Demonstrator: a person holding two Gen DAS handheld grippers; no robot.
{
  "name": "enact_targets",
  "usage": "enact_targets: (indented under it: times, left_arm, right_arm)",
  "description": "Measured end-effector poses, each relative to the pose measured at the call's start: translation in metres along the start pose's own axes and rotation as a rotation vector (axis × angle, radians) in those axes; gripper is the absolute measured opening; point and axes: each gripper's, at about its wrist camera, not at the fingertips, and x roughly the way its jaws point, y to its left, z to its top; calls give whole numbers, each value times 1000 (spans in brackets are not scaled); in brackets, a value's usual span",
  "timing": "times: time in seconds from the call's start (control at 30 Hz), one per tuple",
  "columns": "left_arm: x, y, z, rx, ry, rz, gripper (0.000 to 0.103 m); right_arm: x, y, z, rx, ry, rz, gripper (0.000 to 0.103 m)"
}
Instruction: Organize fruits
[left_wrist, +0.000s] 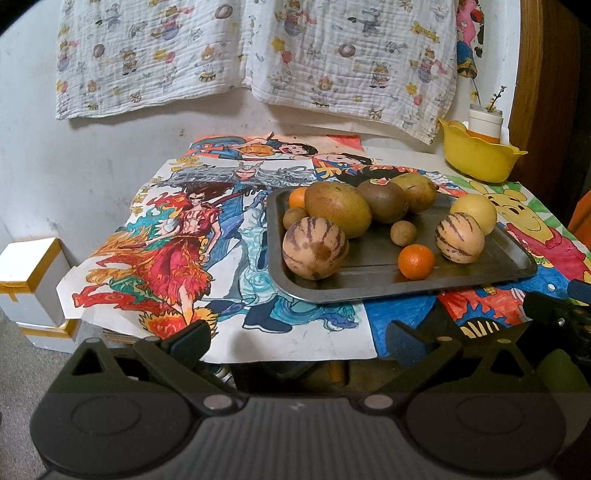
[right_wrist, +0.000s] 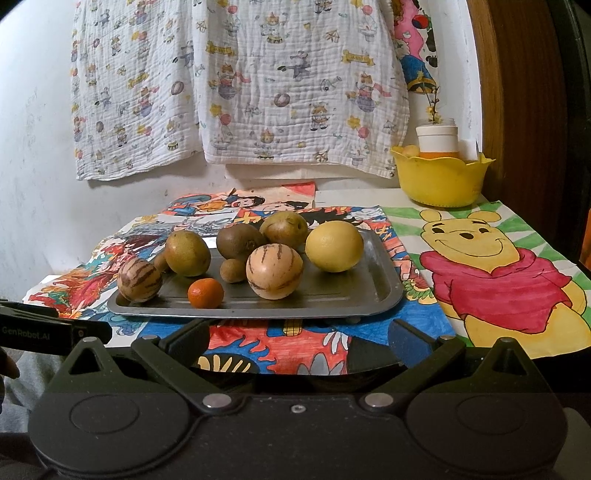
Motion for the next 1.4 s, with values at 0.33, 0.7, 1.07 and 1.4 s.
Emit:
enact_targets:
  times: [0.33, 0.7, 1.07, 1.4]
  left_arm:
    - [0, 1, 0, 2, 0, 0, 103]
    - [-1, 1, 0, -4, -8, 1, 103]
    - [-1, 0, 0, -8, -7, 5, 103]
    - [0, -1, -1, -12, -7, 4, 103]
  right_arm:
    - [0, 1, 0, 1, 0, 0, 102]
    - [-2, -2, 0, 21, -16, 0, 102]
    - [-2, -3, 1, 25, -21, 5, 102]
    - [-2, -3, 0, 29, -30, 21, 102]
